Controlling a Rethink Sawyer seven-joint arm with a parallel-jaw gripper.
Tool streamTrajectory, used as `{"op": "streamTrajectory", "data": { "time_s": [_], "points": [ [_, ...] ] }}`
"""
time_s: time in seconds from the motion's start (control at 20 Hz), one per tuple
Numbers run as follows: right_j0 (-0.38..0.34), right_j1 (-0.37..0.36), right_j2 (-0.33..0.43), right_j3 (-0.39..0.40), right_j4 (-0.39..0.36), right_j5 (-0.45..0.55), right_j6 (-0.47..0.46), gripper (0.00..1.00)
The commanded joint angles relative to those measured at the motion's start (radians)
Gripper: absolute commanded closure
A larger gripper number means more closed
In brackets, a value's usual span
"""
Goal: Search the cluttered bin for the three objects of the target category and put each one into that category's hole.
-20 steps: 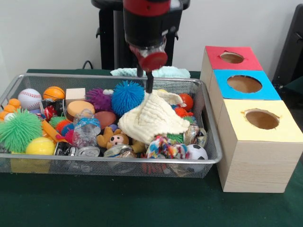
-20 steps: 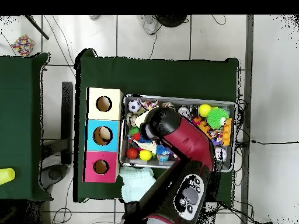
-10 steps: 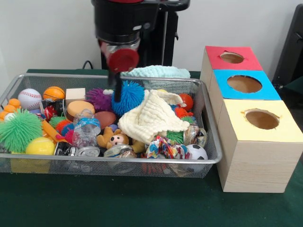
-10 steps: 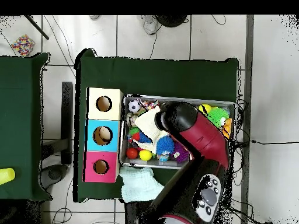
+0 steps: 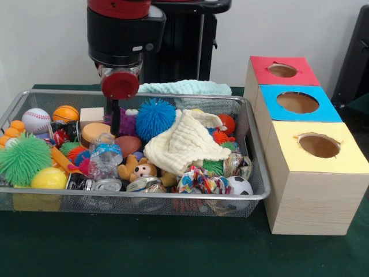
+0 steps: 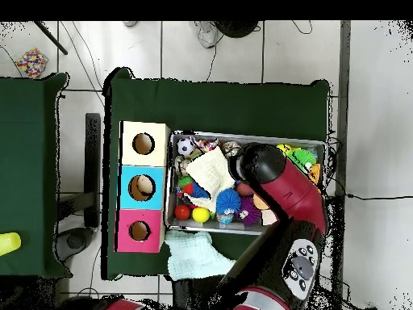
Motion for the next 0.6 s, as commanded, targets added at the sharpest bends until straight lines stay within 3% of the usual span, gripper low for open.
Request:
{"op": "streamTrajectory", "data": {
  "time_s": [0.05, 0.2, 0.6],
  "points": [
    [-0.001, 0.059, 0.113, 0.010, -0.018, -0.120, 0.154, 0.00],
    [-0.021, 0.070, 0.169, 0.055, 0.005, -0.191, 0.151, 0.00],
    [-0.046, 0.077, 0.245, 0.108, 0.019, -0.242, 0.153, 0.00]
  ]
}}
